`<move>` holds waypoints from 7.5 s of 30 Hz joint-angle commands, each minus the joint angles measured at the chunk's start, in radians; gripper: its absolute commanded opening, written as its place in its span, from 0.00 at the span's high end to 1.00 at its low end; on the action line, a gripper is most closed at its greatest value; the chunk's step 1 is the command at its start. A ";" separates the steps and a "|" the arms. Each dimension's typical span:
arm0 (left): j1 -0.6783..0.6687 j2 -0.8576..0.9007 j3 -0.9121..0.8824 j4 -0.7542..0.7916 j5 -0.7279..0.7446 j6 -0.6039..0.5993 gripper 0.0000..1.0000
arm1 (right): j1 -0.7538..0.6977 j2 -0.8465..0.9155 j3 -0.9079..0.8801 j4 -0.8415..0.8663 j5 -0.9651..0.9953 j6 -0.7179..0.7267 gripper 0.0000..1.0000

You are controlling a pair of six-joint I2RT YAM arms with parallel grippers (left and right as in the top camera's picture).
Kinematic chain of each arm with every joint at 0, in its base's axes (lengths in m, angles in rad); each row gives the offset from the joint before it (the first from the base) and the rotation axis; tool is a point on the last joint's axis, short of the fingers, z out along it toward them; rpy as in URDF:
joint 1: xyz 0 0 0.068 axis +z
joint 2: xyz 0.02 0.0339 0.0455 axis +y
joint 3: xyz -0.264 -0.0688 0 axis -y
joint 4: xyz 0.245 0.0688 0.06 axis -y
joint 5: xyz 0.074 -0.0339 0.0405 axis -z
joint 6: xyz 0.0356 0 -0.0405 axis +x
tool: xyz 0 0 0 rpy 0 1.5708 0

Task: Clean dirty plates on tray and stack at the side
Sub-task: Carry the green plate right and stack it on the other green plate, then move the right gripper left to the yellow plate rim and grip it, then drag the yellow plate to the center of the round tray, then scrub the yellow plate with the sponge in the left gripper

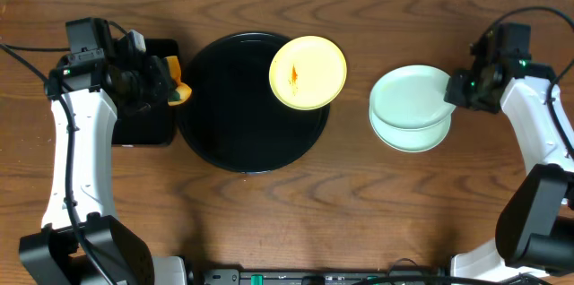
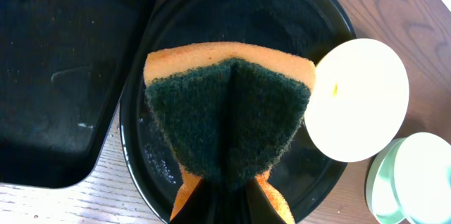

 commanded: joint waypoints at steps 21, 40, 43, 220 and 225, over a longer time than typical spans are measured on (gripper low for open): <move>0.003 0.002 -0.007 0.004 -0.005 0.002 0.92 | 0.080 -0.018 -0.072 0.010 -0.037 0.024 0.43; 0.003 0.002 -0.007 0.013 -0.005 0.000 0.92 | 0.402 0.070 0.075 0.279 -0.052 0.177 0.46; 0.003 0.002 -0.007 0.013 -0.005 -0.001 0.92 | 0.447 0.174 0.125 0.318 -0.039 0.210 0.44; -0.469 0.333 -0.086 0.243 -0.472 -0.294 0.92 | 0.747 0.515 0.299 0.372 0.005 0.317 0.68; -0.469 0.333 -0.094 0.243 -0.425 -0.293 0.92 | 0.735 0.566 0.300 0.380 -0.048 0.385 0.99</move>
